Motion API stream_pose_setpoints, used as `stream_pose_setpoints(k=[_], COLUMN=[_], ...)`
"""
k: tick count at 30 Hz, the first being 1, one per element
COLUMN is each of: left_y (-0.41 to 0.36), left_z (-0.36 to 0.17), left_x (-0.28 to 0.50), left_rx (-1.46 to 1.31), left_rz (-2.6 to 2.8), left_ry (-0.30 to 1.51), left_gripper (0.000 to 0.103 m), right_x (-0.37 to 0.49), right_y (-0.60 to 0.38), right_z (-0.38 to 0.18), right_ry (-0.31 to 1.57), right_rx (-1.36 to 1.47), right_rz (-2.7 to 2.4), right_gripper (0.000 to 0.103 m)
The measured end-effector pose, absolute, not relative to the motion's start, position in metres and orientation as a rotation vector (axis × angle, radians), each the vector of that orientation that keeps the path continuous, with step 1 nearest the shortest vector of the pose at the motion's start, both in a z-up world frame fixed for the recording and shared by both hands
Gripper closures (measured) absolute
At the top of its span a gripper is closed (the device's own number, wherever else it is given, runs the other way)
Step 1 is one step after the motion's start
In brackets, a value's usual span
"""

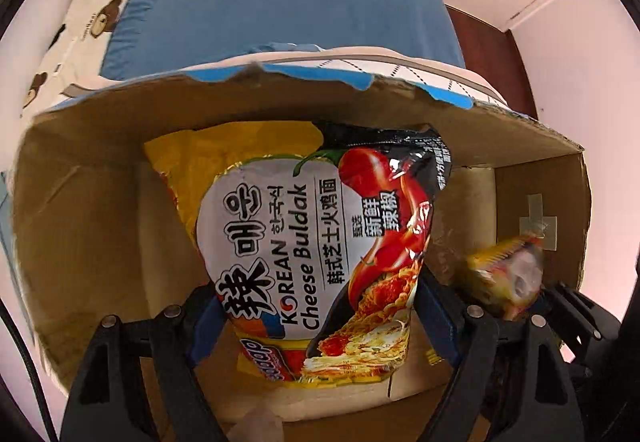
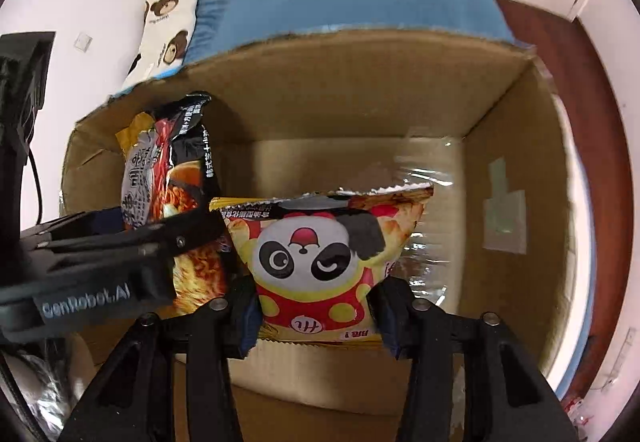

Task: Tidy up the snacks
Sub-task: 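Drop the Cheese Buldak bag into the box with left tool while right drops panda bag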

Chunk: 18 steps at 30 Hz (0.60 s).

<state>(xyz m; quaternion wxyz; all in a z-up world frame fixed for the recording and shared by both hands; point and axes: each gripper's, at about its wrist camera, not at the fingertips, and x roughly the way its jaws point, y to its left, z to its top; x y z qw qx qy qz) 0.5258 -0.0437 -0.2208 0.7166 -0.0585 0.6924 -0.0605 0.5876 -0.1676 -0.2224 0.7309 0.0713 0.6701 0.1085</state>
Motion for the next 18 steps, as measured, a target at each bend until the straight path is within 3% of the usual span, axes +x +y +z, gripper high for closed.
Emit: stream_pose_setpoints(k=[1,2,4,10,18], left_y=[-0.046,-0.048,-0.046,-0.038,-0.032], left_z=[-0.221,-0.223,-0.225,-0.208,-0.163], left_x=[0.529,0.530,0.531,0.525,0.491], left_rx=[-0.129,-0.126,-0.116,-0.158,-0.110], left_rz=[-0.137,-0.140,-0.133,-0.130,-0.074], left_ry=[1.535,1.532,1.518,1.479,1.345], left_gripper=[0.019,0.017,0.009,0.009,0.009], right_x=[0.589,0.591,0.592,0.581,0.542], right_y=[-0.169,-0.169,-0.170,-0.167,-0.174], right_z=[-0.225,-0.229,-0.235,-0.238,-0.199], right_ry=[1.476,1.478,1.491,1.479,1.387], right_rx=[0.150,0.147,0.132,0.102,0.097], right_rz=[0.242,0.246,0.244,0.215,0.149], right_gripper=[0.015,0.010,0.010,0.010,0.010])
